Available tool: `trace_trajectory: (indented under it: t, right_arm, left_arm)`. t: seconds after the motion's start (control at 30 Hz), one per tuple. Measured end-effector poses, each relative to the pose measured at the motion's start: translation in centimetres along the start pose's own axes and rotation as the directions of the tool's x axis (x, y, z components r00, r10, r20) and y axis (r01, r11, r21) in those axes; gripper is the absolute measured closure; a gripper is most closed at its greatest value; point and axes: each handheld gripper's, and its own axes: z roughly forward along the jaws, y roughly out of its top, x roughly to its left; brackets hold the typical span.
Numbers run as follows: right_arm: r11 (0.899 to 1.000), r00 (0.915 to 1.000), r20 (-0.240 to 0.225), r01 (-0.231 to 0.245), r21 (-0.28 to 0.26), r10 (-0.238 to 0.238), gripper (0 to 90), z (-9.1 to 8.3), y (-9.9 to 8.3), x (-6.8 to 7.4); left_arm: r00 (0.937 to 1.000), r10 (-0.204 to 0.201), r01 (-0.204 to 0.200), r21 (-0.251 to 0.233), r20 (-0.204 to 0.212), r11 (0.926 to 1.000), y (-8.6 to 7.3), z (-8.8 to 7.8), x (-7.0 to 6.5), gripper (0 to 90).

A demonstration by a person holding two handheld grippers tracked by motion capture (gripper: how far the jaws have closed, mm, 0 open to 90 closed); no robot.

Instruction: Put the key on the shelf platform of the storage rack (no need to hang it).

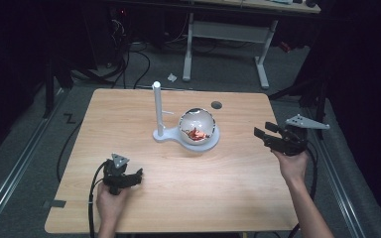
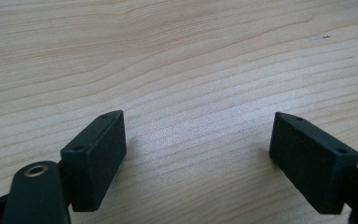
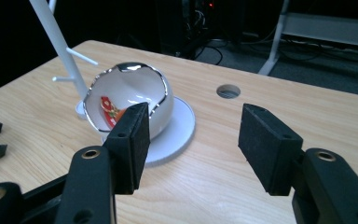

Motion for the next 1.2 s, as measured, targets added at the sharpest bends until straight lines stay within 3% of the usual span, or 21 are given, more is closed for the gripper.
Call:
trace_trajectory:
  t: [0.57, 0.77, 1.2]
  right_arm:
    - [0.999, 0.9987, 0.03, -0.041, -0.033, 0.042, 43.0, -3.0, -2.4, -1.1]
    - [0.999, 0.9992, 0.029, -0.028, -0.044, 0.029, 41.9, -3.3, -2.8, -0.8]
    - [0.997, 0.9981, 0.012, -0.059, -0.053, 0.06, 40.8, -3.5, -4.5, -0.5]
  left_arm:
    - [1.0, 0.004, -0.004, 0.0, 0.0, 1.0, 0.0, 0.0, 0.0, 18.9]
    - [1.0, 0.004, -0.004, 0.0, 0.0, 1.0, 0.0, 0.0, 0.0, 18.9]
    - [1.0, 0.004, -0.004, 0.0, 0.001, 1.0, 0.0, 0.0, 0.0, 18.8]
